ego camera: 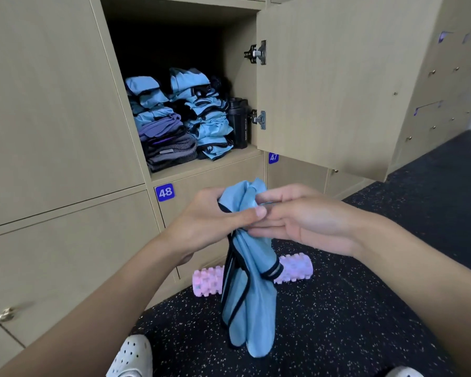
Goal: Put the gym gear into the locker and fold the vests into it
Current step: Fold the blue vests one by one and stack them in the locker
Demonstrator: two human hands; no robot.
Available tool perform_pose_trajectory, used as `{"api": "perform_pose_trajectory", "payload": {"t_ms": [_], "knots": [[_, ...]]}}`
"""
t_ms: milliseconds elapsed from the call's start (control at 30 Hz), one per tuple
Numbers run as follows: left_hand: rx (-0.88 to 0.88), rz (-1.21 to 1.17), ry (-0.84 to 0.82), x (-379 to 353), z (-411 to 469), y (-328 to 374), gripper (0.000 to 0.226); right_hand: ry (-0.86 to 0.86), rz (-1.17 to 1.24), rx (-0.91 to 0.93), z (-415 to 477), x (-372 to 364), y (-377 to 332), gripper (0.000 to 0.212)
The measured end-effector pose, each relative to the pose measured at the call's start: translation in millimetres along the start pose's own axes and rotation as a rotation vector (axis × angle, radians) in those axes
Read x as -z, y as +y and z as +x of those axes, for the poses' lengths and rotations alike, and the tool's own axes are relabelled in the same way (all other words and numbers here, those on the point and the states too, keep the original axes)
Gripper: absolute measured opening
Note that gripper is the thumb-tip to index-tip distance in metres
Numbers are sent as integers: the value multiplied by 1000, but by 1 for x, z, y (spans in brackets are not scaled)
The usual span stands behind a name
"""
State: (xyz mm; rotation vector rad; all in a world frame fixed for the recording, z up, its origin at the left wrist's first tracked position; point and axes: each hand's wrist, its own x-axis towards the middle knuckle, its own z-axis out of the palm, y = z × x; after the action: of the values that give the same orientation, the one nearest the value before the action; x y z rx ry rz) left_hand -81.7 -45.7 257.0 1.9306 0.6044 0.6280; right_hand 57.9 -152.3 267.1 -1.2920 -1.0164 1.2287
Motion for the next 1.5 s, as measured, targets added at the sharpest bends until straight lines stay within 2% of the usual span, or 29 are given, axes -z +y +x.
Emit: {"api": "perform_pose_trajectory", "payload": {"t_ms": [100,200,233,267,333,367,400,500,633,700,800,1000,1133,1200,1300,1433,1500], "knots": [[11,-94,76,9,1,0,16,26,-5,46,-2,3,0,37],[57,-275,131,18,3,6,15,315,-302,276,-1,7,1,27],[69,-320,126,22,3,9,16,375,-372,322,0,8,3,38],[75,-357,119,25,2,11,17,366,-396,321,0,10,5,58],[78,-437,104,28,0,14,20,198,-343,234,-1,6,12,101],[86,-477,100,28,0,15,21,118,-314,208,0,2,17,107],[100,-515,107,28,0,15,23,85,-286,218,2,0,22,104],[151,-631,167,22,0,12,37,225,-223,297,9,-6,23,82],[233,-640,79,4,-8,7,106,423,-130,398,12,-3,18,88],[226,-556,29,-4,-13,7,127,508,-129,438,12,0,15,90],[125,-468,50,-7,-16,5,124,516,-125,432,12,5,16,87],[27,-534,265,-3,-11,10,105,312,-273,315,6,-5,19,89],[56,-619,349,0,-7,11,81,295,-355,306,2,-10,16,60],[69,-493,312,2,-7,10,67,330,-365,305,1,-11,13,42],[5,-130,194,12,-5,7,58,366,-348,293,1,-9,12,31],[-114,239,135,23,-4,3,78,363,-285,295,-2,-4,7,30],[-134,184,74,25,-6,2,86,319,-227,284,-4,-1,4,29]]}}
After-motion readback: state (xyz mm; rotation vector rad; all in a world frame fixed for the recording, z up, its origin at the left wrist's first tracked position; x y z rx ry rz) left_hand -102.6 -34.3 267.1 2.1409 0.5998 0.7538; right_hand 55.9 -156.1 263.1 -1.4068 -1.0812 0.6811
